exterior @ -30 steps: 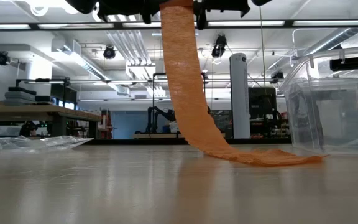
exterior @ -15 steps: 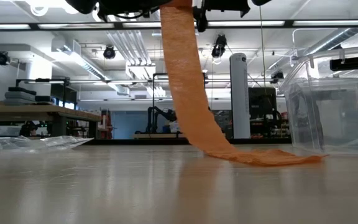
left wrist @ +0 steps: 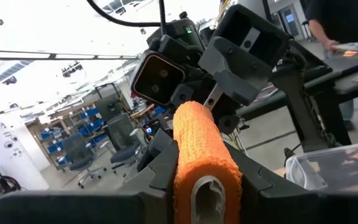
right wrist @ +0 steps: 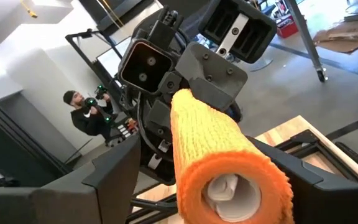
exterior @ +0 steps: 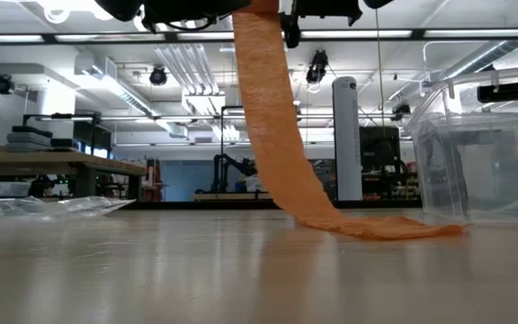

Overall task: Roll bandage
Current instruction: Roll the orange bandage

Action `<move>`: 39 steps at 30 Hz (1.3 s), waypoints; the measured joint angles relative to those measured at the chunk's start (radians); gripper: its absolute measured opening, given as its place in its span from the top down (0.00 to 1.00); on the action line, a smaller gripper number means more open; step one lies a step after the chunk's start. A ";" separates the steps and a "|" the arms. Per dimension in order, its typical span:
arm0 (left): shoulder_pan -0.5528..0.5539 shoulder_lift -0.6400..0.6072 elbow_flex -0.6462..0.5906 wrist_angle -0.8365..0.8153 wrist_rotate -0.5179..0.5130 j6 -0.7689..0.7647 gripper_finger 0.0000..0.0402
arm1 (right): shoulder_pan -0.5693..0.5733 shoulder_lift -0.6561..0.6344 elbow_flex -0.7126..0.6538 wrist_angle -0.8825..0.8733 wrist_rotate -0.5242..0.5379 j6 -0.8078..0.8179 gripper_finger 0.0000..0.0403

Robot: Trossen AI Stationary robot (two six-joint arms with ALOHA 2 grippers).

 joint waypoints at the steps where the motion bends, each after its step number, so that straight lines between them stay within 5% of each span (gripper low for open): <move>1: 0.000 0.000 0.000 -0.001 0.000 0.006 0.80 | 0.000 0.000 0.000 -0.005 0.000 0.000 0.35; 13: -0.001 0.001 0.000 -0.006 -0.035 0.092 0.79 | 0.000 0.000 0.000 -0.017 0.008 -0.001 0.35; 23: -0.005 0.001 0.000 -0.043 -0.019 0.387 0.78 | 0.000 0.000 0.000 -0.022 0.004 0.011 0.35; 39: -0.005 0.001 0.000 -0.039 -0.022 0.353 0.72 | 0.000 0.000 0.000 -0.021 0.022 -0.017 0.63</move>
